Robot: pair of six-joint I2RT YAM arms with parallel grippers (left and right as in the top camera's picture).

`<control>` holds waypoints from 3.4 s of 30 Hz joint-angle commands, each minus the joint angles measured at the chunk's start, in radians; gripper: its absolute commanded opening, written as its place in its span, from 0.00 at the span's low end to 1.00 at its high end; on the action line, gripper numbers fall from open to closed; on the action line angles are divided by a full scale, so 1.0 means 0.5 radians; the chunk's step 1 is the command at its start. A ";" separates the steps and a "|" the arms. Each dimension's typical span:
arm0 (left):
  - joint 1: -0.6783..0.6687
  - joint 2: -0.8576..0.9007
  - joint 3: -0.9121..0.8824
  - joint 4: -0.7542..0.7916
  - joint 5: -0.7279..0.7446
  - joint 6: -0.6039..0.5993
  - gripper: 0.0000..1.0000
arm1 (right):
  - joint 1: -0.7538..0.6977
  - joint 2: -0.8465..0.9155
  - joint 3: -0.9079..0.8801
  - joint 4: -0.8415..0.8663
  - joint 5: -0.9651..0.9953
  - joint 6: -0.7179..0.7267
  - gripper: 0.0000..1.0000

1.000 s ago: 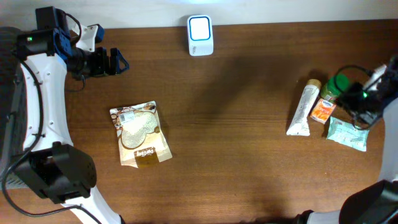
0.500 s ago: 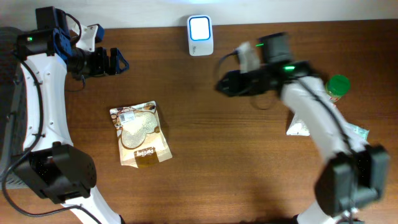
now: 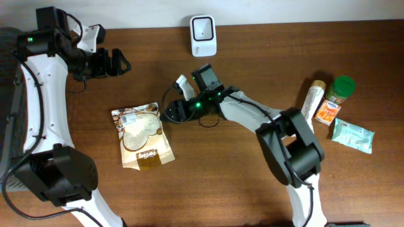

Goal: Scan the item barcode

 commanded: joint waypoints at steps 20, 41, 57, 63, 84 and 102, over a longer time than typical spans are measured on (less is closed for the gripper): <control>0.008 -0.003 0.012 0.002 0.015 0.020 0.99 | 0.345 0.470 0.015 0.559 0.037 0.408 0.43; 0.008 -0.003 0.012 0.002 0.015 0.020 0.99 | -0.182 -0.079 0.036 -0.251 0.066 -0.127 0.04; 0.008 -0.003 0.012 0.002 0.015 0.020 0.99 | -0.298 -0.253 -0.146 -0.742 0.381 -0.212 0.04; 0.008 -0.003 0.012 0.002 0.015 0.020 0.99 | -0.292 -0.181 -0.253 -0.335 0.455 0.179 0.20; 0.008 -0.003 0.012 0.002 0.015 0.020 0.99 | -0.218 0.181 -0.253 0.367 -0.087 0.221 0.42; 0.008 -0.003 0.012 0.002 0.015 0.020 0.99 | -0.124 0.357 -0.253 0.555 -0.175 0.301 0.04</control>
